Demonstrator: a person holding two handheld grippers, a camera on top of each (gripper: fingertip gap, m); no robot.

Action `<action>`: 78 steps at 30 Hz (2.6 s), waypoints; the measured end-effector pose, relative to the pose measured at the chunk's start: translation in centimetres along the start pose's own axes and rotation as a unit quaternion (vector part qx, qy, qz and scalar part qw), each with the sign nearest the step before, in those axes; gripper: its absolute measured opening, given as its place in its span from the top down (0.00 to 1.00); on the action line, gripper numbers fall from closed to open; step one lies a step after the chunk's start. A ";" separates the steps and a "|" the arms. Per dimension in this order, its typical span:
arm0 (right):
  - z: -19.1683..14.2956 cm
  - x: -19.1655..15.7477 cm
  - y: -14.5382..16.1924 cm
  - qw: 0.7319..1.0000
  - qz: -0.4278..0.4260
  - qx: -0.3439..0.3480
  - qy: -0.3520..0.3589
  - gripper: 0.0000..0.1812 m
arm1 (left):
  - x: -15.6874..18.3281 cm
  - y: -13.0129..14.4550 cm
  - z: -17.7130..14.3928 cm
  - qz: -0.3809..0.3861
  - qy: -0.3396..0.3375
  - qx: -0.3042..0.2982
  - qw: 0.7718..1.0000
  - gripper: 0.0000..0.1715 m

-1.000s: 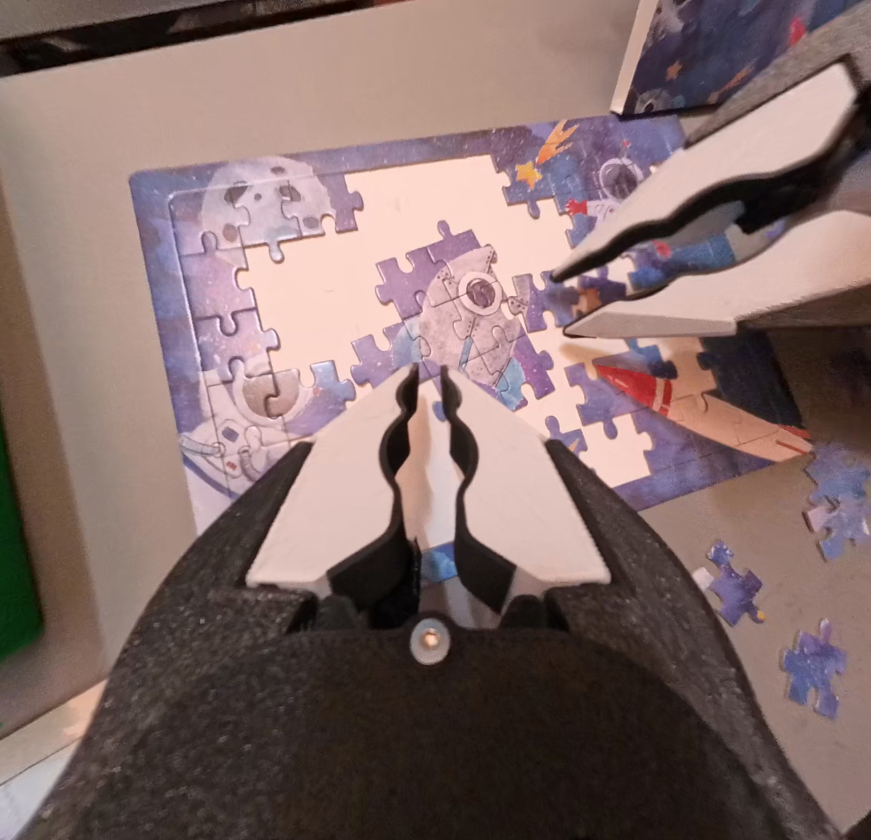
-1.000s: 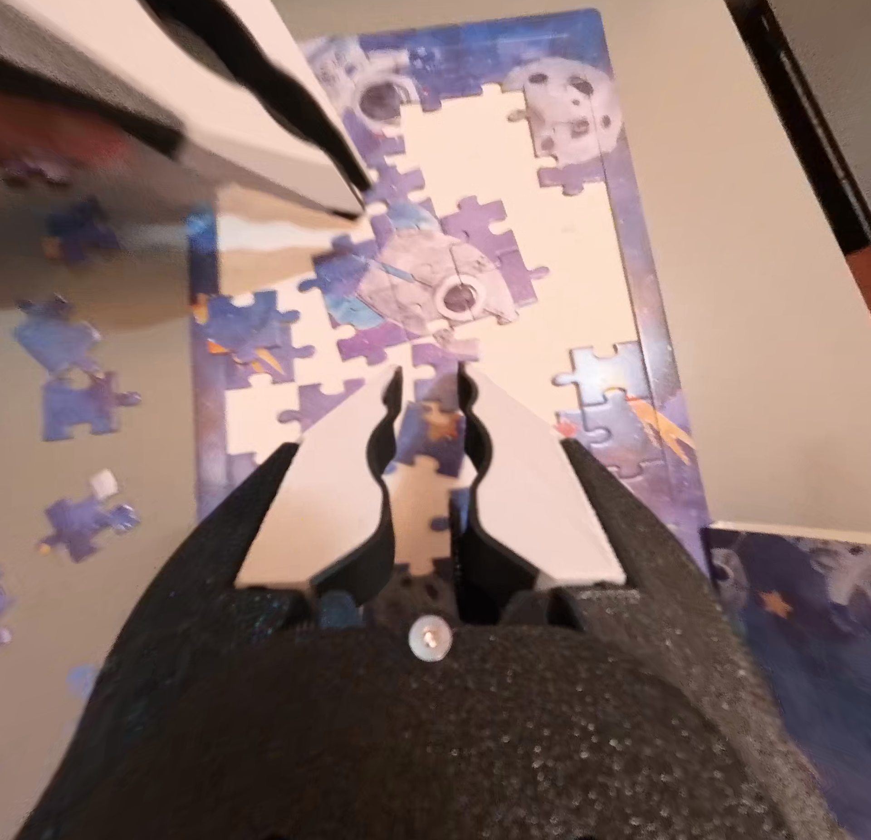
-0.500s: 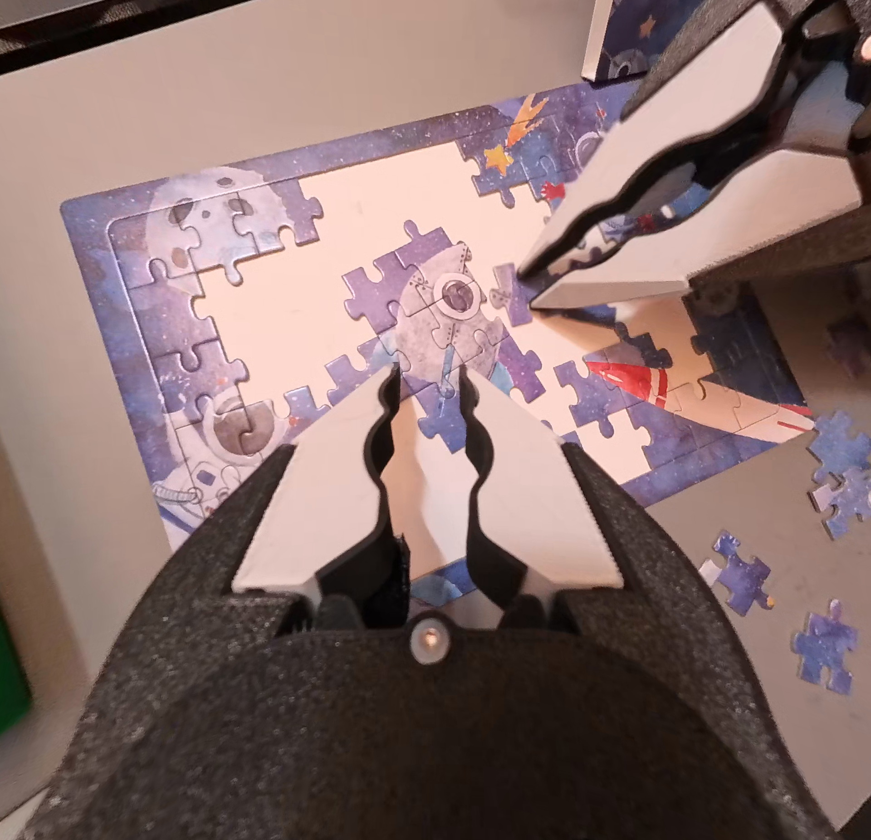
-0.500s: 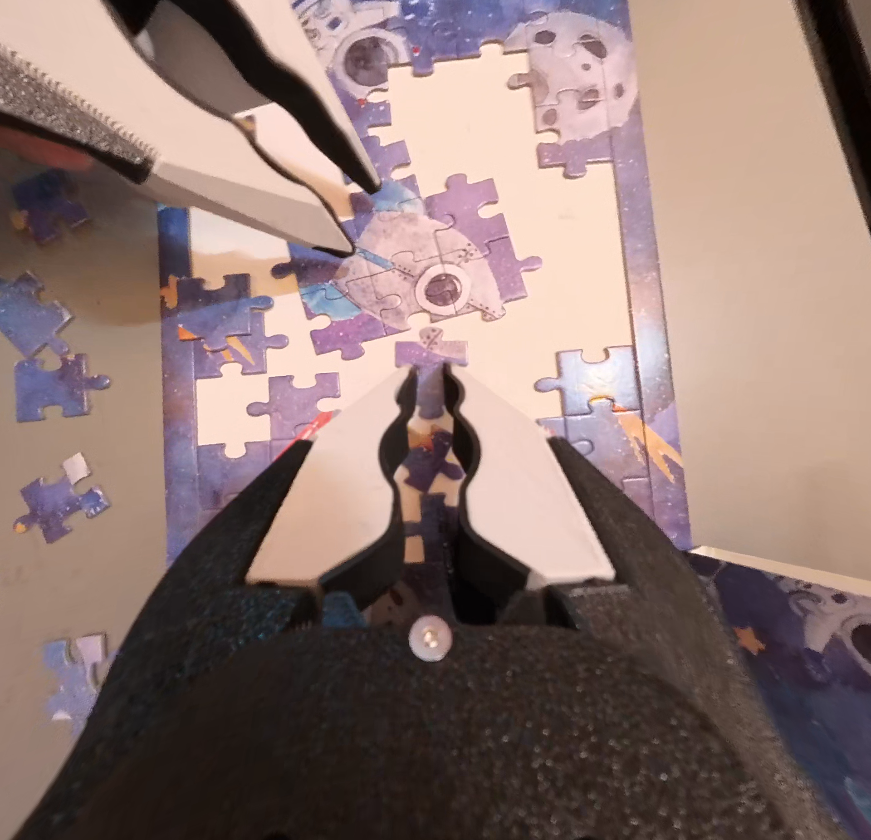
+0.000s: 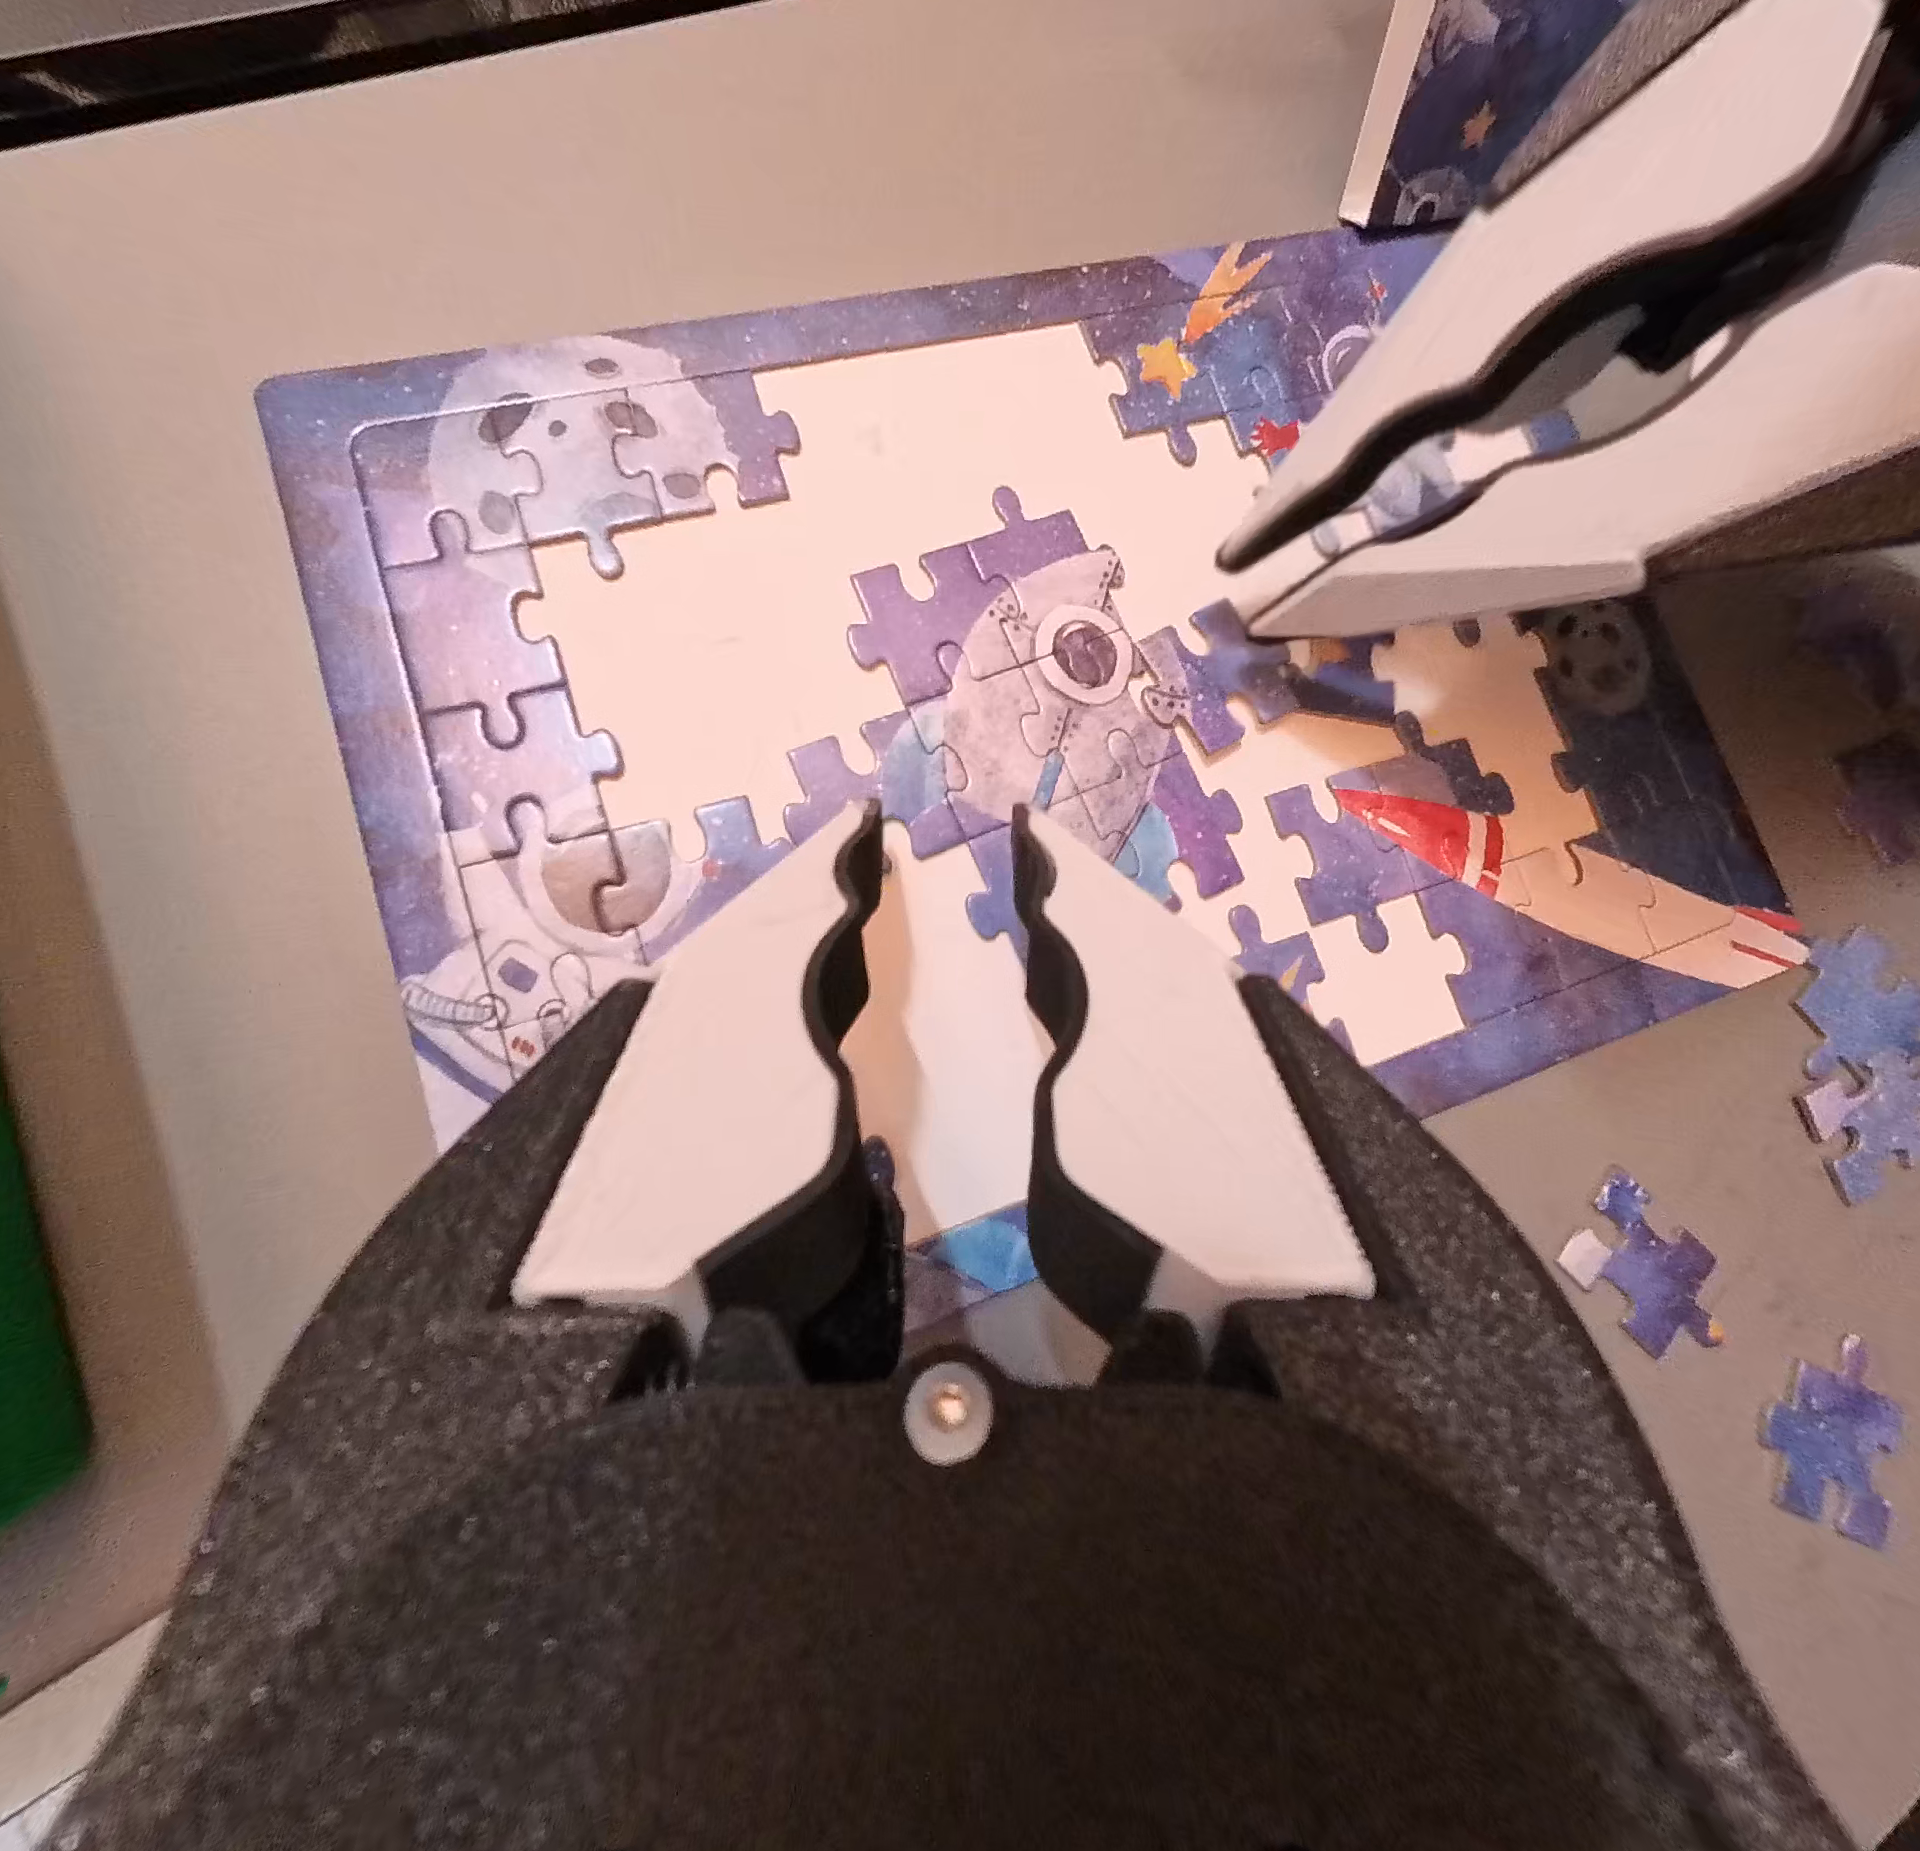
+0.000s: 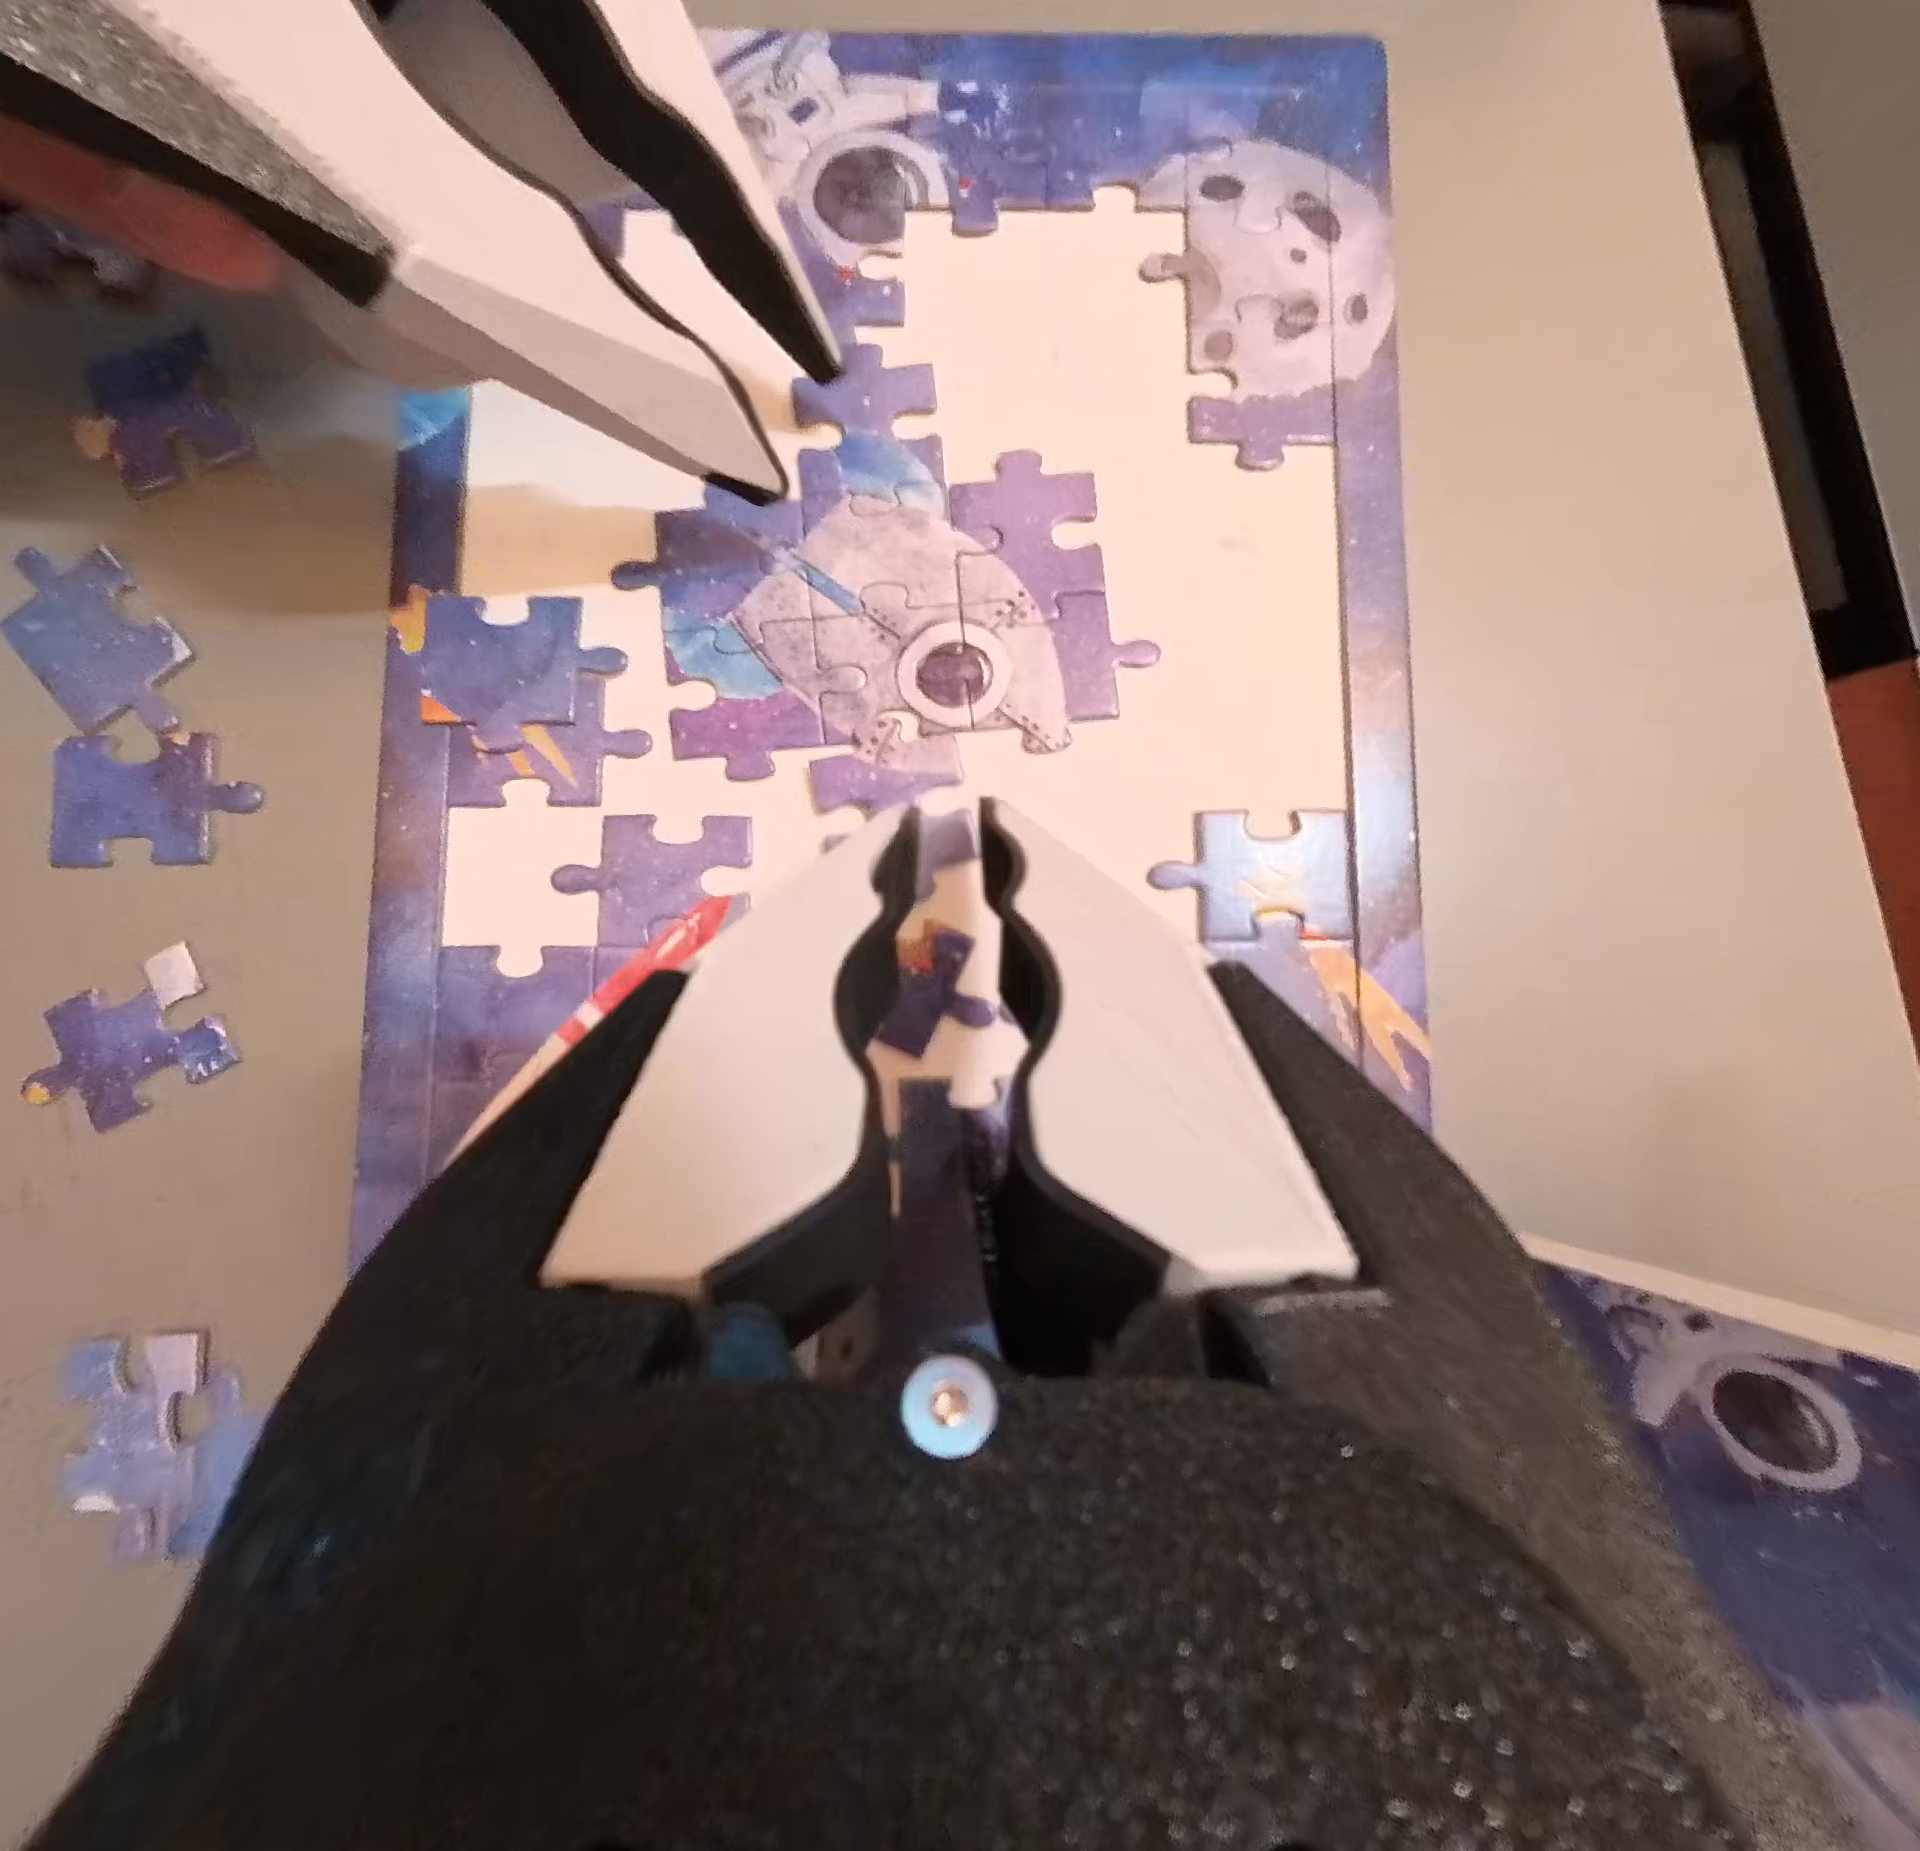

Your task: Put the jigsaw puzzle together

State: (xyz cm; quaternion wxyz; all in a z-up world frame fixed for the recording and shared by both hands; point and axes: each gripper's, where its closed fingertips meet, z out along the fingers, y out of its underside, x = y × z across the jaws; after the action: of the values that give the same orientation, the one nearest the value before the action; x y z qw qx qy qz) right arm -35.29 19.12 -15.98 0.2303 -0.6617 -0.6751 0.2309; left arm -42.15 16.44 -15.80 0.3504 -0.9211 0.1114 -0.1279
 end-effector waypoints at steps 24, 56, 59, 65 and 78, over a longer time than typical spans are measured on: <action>1.5 -0.6 -0.1 0.999 0.011 -0.050 -0.005 0.77 | -0.1 0.8 0.4 0.010 -0.002 -0.011 1.000 0.86; -1.2 -1.2 3.5 0.985 0.148 -0.050 0.069 0.75 | 4.7 3.7 -2.8 0.038 0.031 0.007 0.999 0.86; -1.1 -1.2 3.6 0.981 0.161 -0.049 0.100 0.75 | 4.5 3.6 -2.8 0.026 0.030 0.010 0.999 0.86; -1.1 -1.1 3.6 0.974 0.183 -0.047 0.123 0.78 | 4.3 3.8 -2.5 0.011 0.030 0.007 0.999 0.86; -2.8 -1.9 2.1 0.984 0.161 -0.011 0.076 0.83 | 4.0 3.6 -2.9 0.009 0.025 0.016 1.000 0.86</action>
State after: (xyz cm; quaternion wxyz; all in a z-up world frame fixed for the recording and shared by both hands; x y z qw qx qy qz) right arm -31.88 17.27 -15.12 0.2332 -0.7798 -0.5431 0.2062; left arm -39.72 10.84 -15.54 0.3629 -0.9111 0.1261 -0.1496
